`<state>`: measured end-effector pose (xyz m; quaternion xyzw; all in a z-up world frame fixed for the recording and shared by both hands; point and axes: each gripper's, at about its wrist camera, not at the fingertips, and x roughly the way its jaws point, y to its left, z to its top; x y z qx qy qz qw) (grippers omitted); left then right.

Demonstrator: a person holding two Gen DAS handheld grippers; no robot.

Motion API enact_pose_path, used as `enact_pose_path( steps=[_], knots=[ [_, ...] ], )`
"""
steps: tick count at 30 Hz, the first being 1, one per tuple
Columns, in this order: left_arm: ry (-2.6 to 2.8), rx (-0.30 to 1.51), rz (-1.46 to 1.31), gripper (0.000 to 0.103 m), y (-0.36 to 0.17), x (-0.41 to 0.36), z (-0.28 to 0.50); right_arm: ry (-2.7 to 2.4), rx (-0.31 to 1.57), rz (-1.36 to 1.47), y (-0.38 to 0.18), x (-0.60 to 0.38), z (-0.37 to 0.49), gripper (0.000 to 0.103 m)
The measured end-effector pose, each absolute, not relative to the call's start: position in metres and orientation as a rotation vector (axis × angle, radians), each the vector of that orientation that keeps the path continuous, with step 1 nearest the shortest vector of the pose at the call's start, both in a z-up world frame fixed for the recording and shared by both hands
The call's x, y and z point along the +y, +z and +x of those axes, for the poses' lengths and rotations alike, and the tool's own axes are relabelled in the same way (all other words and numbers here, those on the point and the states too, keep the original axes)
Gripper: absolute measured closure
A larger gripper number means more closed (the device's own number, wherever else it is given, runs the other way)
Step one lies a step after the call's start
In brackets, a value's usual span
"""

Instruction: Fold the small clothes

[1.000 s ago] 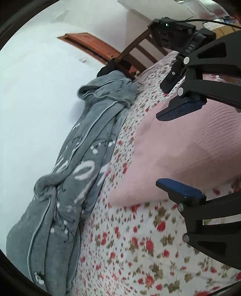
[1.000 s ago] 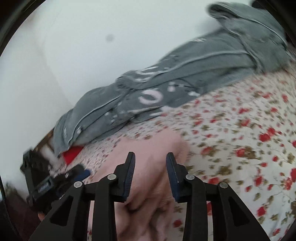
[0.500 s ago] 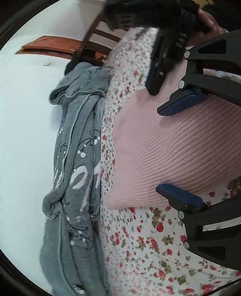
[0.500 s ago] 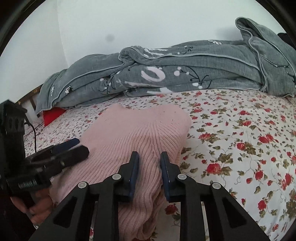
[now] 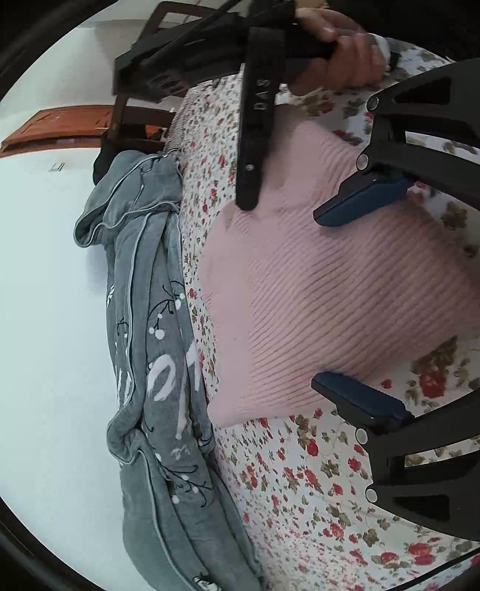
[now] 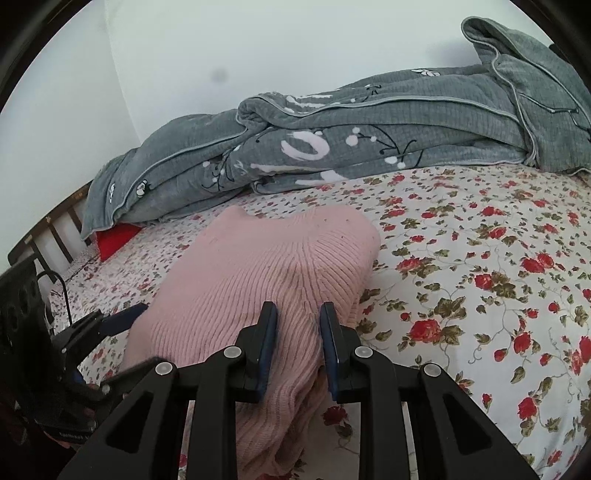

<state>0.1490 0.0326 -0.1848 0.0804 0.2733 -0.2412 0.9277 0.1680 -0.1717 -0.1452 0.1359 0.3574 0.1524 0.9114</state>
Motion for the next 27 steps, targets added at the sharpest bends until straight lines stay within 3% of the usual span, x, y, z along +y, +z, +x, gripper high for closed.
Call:
enact_pose_path(
  steps=[3, 4, 5, 6, 21, 27],
  knots=[
    [-0.497, 0.566, 0.164, 0.023, -0.185, 0.036, 0.149, 0.305, 0.739, 0.266, -0.145, -0.171, 0.167, 0.079],
    [-0.492, 0.570, 0.154, 0.022, -0.185, 0.037, 0.149, 0.288, 0.741, 0.256, -0.144, -0.170, 0.167, 0.072],
    [-0.488, 0.577, 0.148, 0.022, -0.185, 0.037, 0.151, 0.260, 0.758, 0.249, -0.146, -0.170, 0.169, 0.054],
    [-0.486, 0.579, 0.147, 0.021, -0.185, 0.037, 0.151, 0.255, 0.772, 0.263, -0.149, -0.172, 0.170, 0.049],
    [-0.487, 0.591, 0.137, 0.020, -0.184, 0.038, 0.154, 0.282, 0.783, 0.320, -0.154, -0.179, 0.173, 0.049],
    [-0.528, 0.623, -0.024, 0.020, -0.175, 0.062, 0.163, 0.278, 0.788, 0.295, -0.149, -0.179, 0.172, 0.049]
  ],
)
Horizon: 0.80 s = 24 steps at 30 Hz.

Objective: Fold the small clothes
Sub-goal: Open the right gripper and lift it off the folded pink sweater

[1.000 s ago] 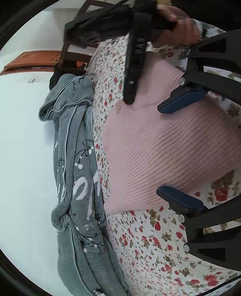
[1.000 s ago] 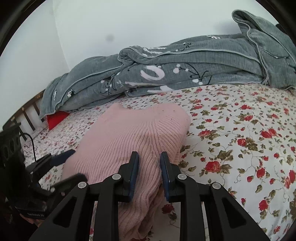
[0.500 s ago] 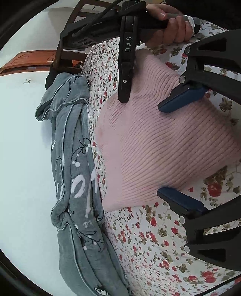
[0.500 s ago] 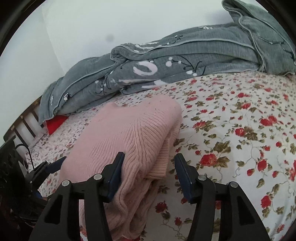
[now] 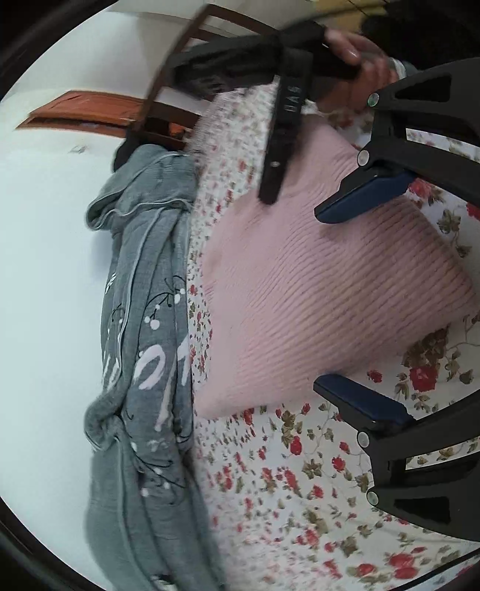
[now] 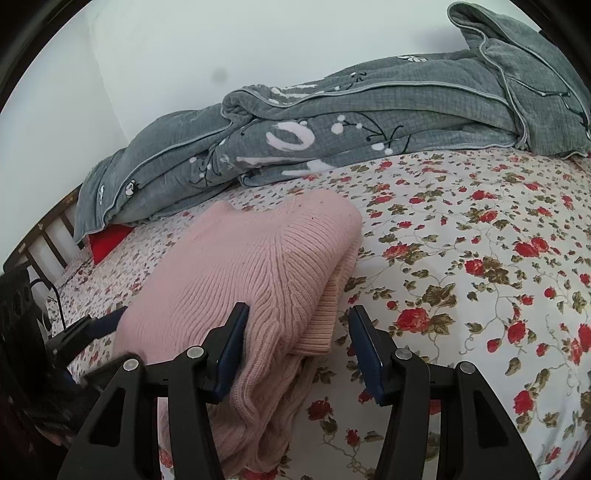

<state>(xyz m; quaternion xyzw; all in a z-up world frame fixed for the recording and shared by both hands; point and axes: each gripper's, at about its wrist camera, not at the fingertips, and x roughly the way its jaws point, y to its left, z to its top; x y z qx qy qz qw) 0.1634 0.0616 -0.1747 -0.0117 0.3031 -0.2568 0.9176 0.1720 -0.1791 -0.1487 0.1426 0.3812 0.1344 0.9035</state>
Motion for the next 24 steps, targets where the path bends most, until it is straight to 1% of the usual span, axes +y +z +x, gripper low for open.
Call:
enact_pose_path(
  steps=[12, 14, 19, 22, 24],
  knots=[
    [-0.574, 0.666, -0.393, 0.020, -0.171, 0.110, 0.200, 0.261, 0.784, 0.203, -0.138, -0.182, 0.155, 0.049],
    [-0.577, 0.658, -0.401, 0.021, -0.166, 0.111, 0.208, 0.278, 0.768, 0.201, -0.131, -0.182, 0.153, 0.055],
    [-0.604, 0.652, -0.422, 0.021, -0.152, 0.112, 0.240, 0.300, 0.693, 0.200, -0.103, -0.183, 0.170, 0.063],
    [-0.653, 0.703, -0.467, 0.021, -0.149, 0.108, 0.276, 0.342, 0.690, 0.227, -0.095, -0.181, 0.196, 0.064],
    [-0.677, 0.724, -0.391, 0.021, -0.151, 0.094, 0.298, 0.378, 0.712, 0.231, -0.097, -0.175, 0.221, 0.064]
  ],
)
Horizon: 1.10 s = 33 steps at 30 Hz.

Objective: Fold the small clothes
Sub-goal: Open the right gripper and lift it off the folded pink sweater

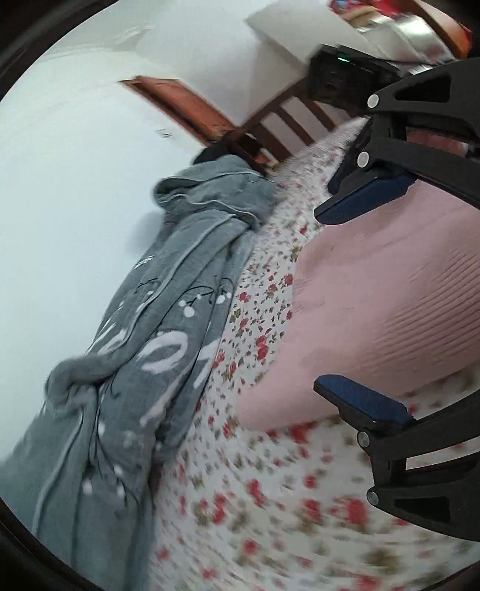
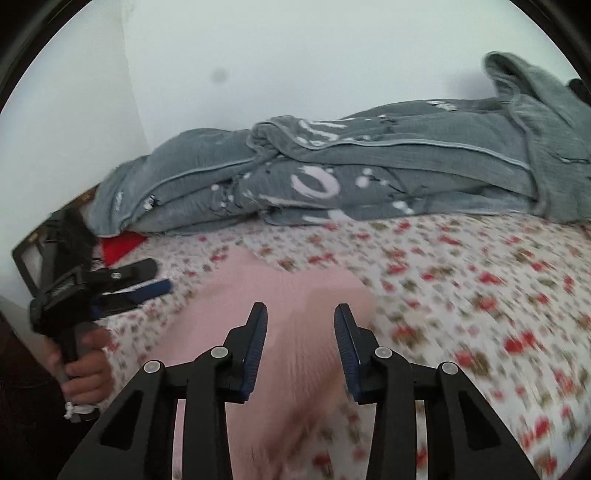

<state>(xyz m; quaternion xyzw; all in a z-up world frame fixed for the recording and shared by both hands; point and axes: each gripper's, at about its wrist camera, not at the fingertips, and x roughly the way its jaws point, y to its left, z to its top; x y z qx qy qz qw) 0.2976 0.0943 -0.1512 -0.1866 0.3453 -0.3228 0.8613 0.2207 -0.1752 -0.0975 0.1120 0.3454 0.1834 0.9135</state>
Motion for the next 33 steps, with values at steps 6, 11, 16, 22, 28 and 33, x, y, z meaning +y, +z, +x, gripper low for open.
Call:
enact_pose_path(
  steps=[6, 11, 16, 22, 28, 33],
  knots=[
    [-0.706, 0.796, -0.317, 0.022, -0.194, 0.079, 0.336, 0.360, 0.870, 0.231, -0.160, -0.172, 0.266, 0.067],
    [-0.720, 0.779, -0.326, 0.021, -0.195, 0.079, 0.333, 0.342, 0.881, 0.287, -0.165, -0.184, 0.267, 0.067],
    [-0.666, 0.787, -0.243, 0.021, -0.188, 0.070, 0.317, 0.326, 0.843, 0.271, -0.148, -0.185, 0.252, 0.067],
    [-0.489, 0.830, -0.180, 0.021, -0.179, 0.069, 0.276, 0.351, 0.798, 0.211, -0.116, -0.172, 0.212, 0.061],
    [-0.484, 0.901, -0.252, 0.021, -0.194, 0.075, 0.209, 0.294, 0.869, 0.188, -0.140, -0.175, 0.163, 0.062],
    [-0.436, 0.945, -0.213, 0.022, -0.182, 0.066, 0.186, 0.249, 0.913, 0.162, -0.132, -0.174, 0.153, 0.062]
  ],
)
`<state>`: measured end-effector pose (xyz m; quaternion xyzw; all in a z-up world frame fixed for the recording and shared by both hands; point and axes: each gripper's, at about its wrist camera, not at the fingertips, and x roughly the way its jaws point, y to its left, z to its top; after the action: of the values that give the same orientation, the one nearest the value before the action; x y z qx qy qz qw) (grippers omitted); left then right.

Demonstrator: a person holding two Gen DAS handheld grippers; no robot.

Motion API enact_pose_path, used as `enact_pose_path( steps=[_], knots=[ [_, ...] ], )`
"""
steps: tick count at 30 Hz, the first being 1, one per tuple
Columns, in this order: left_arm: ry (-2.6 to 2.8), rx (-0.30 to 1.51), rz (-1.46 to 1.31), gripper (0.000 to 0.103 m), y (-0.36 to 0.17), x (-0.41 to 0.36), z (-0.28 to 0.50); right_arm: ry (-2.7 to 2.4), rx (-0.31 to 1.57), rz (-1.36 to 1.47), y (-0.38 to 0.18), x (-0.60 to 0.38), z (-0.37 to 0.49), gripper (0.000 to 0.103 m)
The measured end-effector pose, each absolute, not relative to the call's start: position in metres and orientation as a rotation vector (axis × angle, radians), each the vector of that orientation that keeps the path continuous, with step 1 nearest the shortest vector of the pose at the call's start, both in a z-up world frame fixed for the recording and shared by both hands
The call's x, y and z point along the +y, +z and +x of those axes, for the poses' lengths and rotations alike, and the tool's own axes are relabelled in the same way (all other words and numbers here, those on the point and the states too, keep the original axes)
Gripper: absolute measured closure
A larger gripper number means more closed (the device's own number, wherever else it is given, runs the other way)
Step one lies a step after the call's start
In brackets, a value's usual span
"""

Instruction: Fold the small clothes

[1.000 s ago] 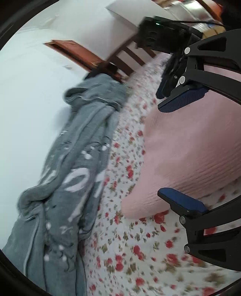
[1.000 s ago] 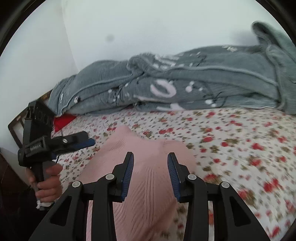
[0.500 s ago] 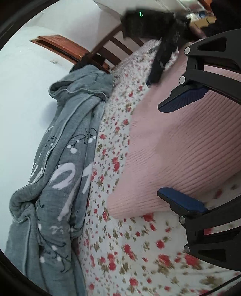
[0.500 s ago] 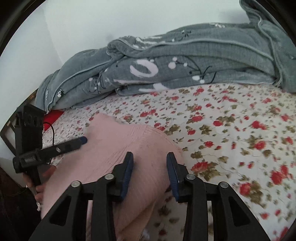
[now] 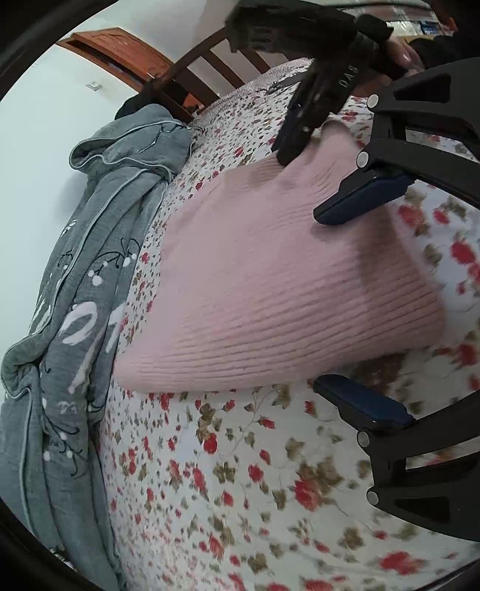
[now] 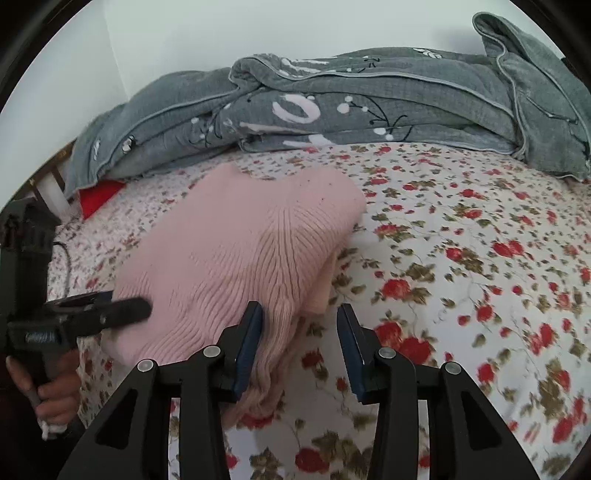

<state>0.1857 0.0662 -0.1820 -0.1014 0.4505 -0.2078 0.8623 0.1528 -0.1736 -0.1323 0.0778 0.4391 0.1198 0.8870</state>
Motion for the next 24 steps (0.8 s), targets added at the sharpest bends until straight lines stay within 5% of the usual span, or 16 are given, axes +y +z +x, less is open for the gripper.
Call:
enact_pose_path(
  steps=[7, 13, 20, 24],
  knots=[
    [-0.294, 0.876, -0.179, 0.022, -0.106, 0.077, 0.159, 0.138, 0.874, 0.111, -0.059, -0.168, 0.122, 0.061],
    [-0.211, 0.835, -0.104, 0.020, -0.065, 0.075, 0.118, 0.077, 0.866, 0.103, -0.015, -0.163, 0.084, 0.046],
    [-0.157, 0.782, -0.066, 0.020, -0.034, 0.073, 0.060, 0.017, 0.805, 0.051, 0.021, -0.155, 0.028, 0.009],
    [-0.150, 0.779, -0.088, 0.020, -0.031, 0.076, 0.040, 0.009, 0.790, 0.085, 0.034, -0.160, 0.004, 0.006]
  ],
)
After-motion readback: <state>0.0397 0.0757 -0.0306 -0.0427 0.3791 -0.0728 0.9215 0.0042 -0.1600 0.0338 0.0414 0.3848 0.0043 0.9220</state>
